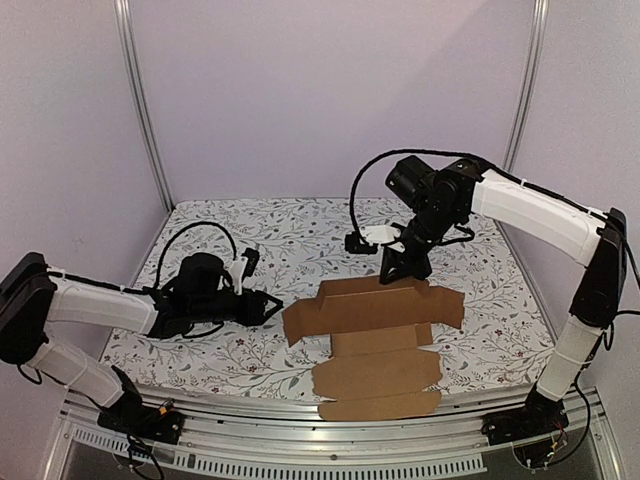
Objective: Fold the paper box
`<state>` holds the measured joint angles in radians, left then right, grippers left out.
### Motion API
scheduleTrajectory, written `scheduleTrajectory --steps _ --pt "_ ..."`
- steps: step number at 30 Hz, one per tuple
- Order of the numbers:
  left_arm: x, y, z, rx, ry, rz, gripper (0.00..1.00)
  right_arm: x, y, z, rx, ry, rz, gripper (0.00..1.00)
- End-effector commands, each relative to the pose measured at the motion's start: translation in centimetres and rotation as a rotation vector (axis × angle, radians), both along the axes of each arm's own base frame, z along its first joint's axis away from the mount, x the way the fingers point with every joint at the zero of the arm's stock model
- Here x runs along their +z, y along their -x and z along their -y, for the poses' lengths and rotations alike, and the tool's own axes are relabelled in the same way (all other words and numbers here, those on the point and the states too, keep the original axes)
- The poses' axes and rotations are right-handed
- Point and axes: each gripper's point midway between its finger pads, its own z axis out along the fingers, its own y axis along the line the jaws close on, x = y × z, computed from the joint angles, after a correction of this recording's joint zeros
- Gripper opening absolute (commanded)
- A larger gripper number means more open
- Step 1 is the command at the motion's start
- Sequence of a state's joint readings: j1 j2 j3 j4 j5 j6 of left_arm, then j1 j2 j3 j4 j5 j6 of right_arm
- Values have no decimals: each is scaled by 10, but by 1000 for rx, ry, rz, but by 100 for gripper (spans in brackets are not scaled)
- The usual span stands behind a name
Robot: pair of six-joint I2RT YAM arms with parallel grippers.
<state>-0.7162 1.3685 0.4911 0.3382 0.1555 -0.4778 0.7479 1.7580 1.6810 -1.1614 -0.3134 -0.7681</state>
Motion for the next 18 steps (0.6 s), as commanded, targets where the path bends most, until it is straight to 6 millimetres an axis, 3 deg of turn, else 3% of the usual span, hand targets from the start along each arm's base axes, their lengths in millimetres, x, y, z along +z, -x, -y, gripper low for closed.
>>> scheduleTrajectory --steps 1,10,18 --pt "-2 -12 25 -90 29 4 51 -12 -33 -10 -9 15 168 0" --pt "-4 -15 36 -108 54 -38 50 -44 -57 -11 -41 20 296 0" --pt "-21 -19 39 -108 15 -111 50 -35 -63 -22 -31 8 372 0"
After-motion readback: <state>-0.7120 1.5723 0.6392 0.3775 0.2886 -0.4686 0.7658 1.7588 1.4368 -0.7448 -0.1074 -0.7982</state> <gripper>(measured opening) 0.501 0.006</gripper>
